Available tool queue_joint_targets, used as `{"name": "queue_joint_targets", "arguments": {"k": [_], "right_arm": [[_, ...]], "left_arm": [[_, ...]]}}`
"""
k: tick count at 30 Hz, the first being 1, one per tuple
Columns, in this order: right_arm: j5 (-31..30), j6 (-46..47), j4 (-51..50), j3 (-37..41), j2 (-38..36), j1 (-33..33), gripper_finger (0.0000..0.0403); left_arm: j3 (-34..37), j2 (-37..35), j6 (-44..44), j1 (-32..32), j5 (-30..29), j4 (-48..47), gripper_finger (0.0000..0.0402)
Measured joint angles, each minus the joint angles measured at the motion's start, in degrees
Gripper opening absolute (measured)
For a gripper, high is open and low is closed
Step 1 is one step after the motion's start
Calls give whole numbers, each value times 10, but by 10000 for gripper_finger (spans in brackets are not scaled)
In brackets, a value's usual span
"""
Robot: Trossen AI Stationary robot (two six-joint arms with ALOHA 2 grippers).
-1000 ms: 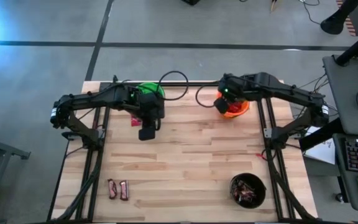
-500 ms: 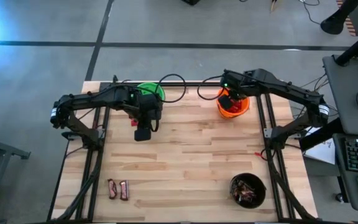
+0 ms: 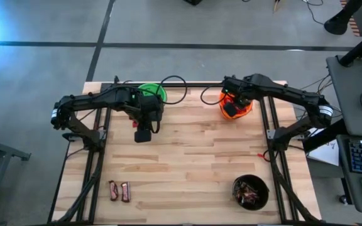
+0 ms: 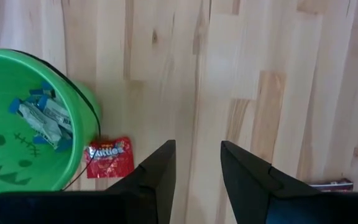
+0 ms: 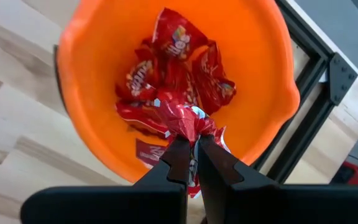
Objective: Sort candy
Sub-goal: Put the red candy into the orange bucket
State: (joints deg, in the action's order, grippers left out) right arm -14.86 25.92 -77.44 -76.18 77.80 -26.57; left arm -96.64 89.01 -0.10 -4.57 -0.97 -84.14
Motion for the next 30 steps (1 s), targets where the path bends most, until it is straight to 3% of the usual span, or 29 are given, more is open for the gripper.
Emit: {"name": "queue_joint_targets", "arguments": {"k": [7,12,30], "right_arm": [[-2,-14,29,5,0,-1,13],[-71,-20,45,5,0,-1,13],[-61,-30,49,5,0,-1,13]], "left_arm": [[0,0,0,0,0,-6,109],[0,0,-6,0,0,-9,109],[0,0,17,0,0,-10,109]]}}
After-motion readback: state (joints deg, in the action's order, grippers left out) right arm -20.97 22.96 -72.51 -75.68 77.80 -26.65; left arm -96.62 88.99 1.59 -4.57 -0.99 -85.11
